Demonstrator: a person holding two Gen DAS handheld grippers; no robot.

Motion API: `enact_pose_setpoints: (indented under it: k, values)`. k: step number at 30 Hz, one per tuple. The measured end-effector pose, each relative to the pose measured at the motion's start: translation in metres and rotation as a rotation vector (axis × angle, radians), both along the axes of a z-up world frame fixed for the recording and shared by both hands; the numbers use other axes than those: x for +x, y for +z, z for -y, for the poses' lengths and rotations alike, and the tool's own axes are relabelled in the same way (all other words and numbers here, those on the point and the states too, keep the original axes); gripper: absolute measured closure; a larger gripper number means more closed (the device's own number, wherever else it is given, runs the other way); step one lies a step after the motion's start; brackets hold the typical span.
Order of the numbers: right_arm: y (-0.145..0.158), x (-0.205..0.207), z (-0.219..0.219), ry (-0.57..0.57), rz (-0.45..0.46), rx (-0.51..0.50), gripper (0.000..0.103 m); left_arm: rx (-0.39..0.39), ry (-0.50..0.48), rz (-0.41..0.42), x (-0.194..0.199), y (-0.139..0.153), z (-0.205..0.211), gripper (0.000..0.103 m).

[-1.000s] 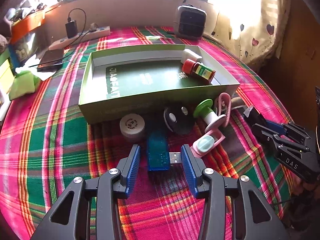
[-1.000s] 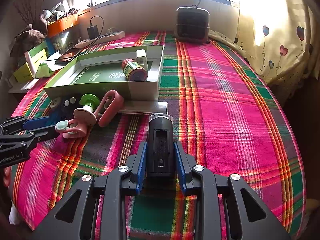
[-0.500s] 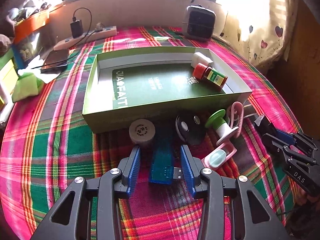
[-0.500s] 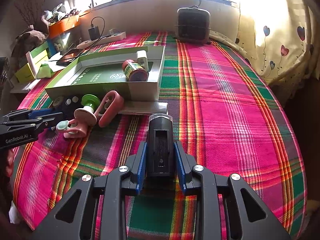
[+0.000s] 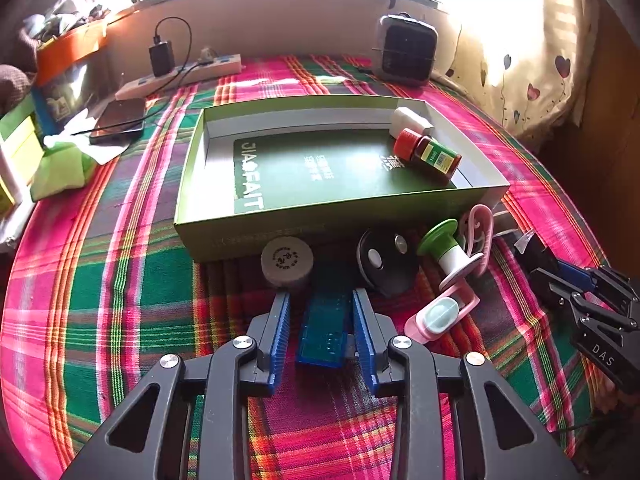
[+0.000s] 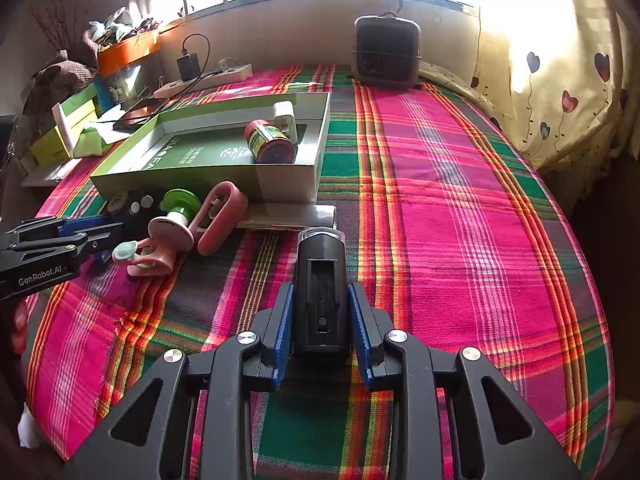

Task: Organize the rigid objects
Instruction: 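Grasp the blue USB stick with the left tool while the right tool holds the black device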

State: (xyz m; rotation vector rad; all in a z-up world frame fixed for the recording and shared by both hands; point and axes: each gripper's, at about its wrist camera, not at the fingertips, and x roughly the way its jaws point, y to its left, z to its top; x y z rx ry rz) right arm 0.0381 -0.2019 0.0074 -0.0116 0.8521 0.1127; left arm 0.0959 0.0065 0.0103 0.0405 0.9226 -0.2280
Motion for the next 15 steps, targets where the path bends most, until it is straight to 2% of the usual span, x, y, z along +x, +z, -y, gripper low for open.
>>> enact_pose_setpoints:
  k: [1, 15]
  values:
    - [0.0000, 0.0000, -0.0001, 0.000, 0.000, 0.000, 0.074, 0.001, 0.003, 0.001, -0.0006, 0.0001, -0.0008, 0.079]
    - [0.0001, -0.0002, -0.0003, -0.001, 0.001, -0.002, 0.074, -0.017, 0.017, -0.002, -0.0043, 0.0004, -0.0036, 0.081]
